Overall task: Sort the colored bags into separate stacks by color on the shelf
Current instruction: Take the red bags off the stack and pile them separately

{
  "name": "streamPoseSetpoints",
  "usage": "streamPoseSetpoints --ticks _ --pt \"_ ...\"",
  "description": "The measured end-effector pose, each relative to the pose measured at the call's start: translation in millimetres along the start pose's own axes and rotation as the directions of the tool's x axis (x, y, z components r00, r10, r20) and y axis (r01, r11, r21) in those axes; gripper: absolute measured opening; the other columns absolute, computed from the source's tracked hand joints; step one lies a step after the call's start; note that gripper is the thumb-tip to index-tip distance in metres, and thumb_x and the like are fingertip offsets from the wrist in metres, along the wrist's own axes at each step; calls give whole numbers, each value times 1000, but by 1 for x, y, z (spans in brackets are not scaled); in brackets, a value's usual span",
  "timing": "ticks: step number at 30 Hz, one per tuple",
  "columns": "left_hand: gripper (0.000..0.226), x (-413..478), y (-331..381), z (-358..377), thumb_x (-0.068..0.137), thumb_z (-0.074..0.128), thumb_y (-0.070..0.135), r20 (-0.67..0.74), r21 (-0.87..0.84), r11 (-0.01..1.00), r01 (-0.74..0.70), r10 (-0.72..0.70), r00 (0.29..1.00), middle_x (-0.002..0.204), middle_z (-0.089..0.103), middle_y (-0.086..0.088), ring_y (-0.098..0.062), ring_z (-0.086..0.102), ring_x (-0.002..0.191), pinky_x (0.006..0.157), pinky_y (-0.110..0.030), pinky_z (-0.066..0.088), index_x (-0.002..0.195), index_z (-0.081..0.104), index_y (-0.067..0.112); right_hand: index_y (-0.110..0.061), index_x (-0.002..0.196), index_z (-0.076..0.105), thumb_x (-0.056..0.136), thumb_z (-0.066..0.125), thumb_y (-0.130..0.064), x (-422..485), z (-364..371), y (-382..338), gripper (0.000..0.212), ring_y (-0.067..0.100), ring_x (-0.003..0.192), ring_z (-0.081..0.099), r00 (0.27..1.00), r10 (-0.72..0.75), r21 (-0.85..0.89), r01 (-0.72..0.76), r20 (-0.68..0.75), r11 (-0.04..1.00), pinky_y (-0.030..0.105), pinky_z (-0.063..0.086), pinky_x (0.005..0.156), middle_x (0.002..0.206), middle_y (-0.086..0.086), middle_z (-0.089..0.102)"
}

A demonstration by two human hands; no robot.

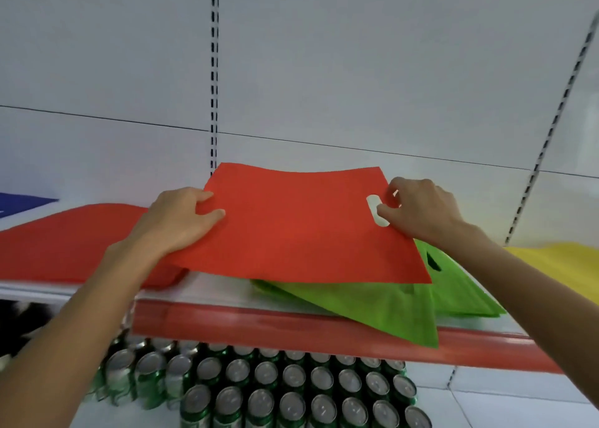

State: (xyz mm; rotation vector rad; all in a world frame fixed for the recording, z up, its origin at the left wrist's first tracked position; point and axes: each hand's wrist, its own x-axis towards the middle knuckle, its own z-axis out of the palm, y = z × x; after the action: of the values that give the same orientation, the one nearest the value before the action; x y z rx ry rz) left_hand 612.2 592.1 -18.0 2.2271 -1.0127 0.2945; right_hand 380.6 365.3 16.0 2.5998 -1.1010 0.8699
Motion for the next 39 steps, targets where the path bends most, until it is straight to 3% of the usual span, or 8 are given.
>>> streamPoseSetpoints --ticks 6,12,16,20,24,28,32,39 --pt "50 15 -83 -37 86 60 35 4 2 1000 10 -10 1000 138 49 -4 -25 48 124 106 -34 35 132 52 15 -14 106 57 88 48 -44 14 3 -97 36 32 94 59 997 -65 -75 62 -36 995 34 40 73 104 8 63" --pt "49 39 -176 -93 88 59 33 37 36 999 -6 4 999 139 49 -6 -25 45 127 106 -33 33 132 52 14 -13 108 56 88 48 -41 17 25 -204 36 32 96 59 1000 -19 -70 20 9 997 32 37 70 107 9 62" --pt "44 39 -232 -115 87 58 35 59 40 999 34 -37 998 135 53 -6 -26 49 122 104 -41 38 128 56 18 -11 106 57 88 50 -39 3 44 -269 34 33 96 57 999 25 56 -27 24 998 34 41 74 106 10 62" --pt "44 37 -274 -118 89 56 36 138 79 996 52 -62 988 136 51 -5 -24 48 125 102 -37 40 130 54 18 -6 100 57 87 54 -31 -13 72 -313 28 33 95 57 995 53 189 -68 84 980 36 44 73 103 15 62" --pt "46 38 -299 -114 89 55 38 168 89 993 76 -91 982 137 51 -5 -25 45 127 102 -40 40 130 53 19 -3 97 57 84 57 -24 -16 92 -330 25 33 95 58 988 87 215 -113 125 970 34 43 72 103 19 63" --pt "45 36 -312 -107 88 55 41 224 113 991 65 -89 971 136 52 -1 -23 47 125 99 -41 42 130 53 25 -3 100 58 89 56 -29 -18 103 -331 29 33 99 58 981 133 182 -157 138 971 36 44 77 107 18 63" --pt "45 42 -319 -105 90 53 41 210 137 990 34 -63 976 136 51 0 -21 48 124 97 -35 42 132 51 26 -5 101 62 88 57 -34 -20 113 -334 32 32 101 57 977 157 147 -178 142 973 35 46 77 107 15 63" --pt "43 45 -317 -99 88 52 48 207 155 988 2 -34 978 129 56 0 -20 51 119 94 -38 43 127 54 31 -2 95 66 90 58 -36 -18 122 -325 36 32 97 56 982 143 142 -160 126 977 33 43 80 99 18 61"
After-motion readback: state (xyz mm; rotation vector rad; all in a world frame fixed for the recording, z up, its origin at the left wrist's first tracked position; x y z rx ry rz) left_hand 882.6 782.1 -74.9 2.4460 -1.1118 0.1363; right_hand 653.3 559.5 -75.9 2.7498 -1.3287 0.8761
